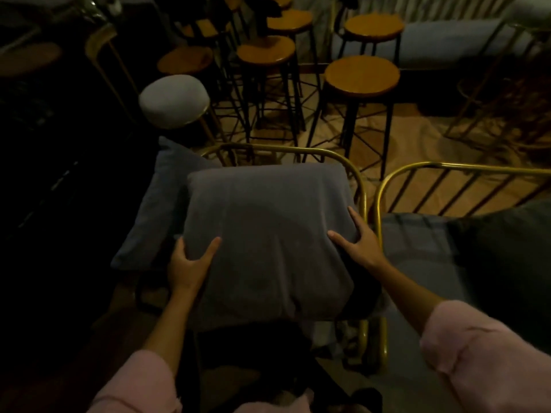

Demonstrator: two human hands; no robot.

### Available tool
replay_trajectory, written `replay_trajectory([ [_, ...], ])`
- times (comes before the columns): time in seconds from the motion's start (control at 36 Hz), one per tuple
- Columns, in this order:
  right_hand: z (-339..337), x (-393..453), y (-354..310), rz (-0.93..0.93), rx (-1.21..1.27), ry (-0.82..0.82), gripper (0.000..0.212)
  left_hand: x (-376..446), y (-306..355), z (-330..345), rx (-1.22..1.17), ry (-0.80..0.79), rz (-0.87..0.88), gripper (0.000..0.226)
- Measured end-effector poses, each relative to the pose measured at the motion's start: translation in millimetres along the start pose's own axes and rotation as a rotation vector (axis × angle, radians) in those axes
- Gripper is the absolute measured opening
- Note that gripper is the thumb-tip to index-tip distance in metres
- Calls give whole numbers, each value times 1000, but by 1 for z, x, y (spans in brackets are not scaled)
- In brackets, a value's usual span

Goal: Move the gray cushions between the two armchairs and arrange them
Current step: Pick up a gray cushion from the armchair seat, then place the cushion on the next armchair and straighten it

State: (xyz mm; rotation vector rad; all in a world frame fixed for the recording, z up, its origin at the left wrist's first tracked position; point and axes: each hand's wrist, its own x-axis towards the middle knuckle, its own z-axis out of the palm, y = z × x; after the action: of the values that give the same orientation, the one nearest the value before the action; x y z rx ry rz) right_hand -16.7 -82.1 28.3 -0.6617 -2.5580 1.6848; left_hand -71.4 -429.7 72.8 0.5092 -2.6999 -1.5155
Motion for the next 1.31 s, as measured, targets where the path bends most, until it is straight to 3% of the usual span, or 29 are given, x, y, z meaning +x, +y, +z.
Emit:
replay_trajectory([
  [0.06,0,16,6,57,-31,-8,99,-3,-14,11,-15,-68,-35,83],
  [0.14,1,31,20,149,-82,-29,99,2,-32,31,53,-148,-62,117],
  [0.19,8,32,29,204,-108,-61,99,5,-35,44,194,-180,-74,123],
  [0.33,38,19,43,288,-248,-106,116,12,-24,67,428,-55,22,117],
  [0.44,46,7,45,281,-347,-51,98,18,-25,71,557,-72,156,99],
  [0.58,33,-11,50,206,-379,-50,96,17,-14,77,614,-151,384,70],
  [0.72,-5,-33,56,195,-280,92,77,-8,20,109,475,-378,644,61],
  [0.94,-90,-70,94,371,-150,364,66,-70,61,208,472,-828,699,52],
  [1.14,-191,-111,163,579,101,674,61,-105,107,321,664,-997,828,69],
  [1.31,-280,-122,232,732,291,850,64,-140,153,432,771,-1056,811,77],
])
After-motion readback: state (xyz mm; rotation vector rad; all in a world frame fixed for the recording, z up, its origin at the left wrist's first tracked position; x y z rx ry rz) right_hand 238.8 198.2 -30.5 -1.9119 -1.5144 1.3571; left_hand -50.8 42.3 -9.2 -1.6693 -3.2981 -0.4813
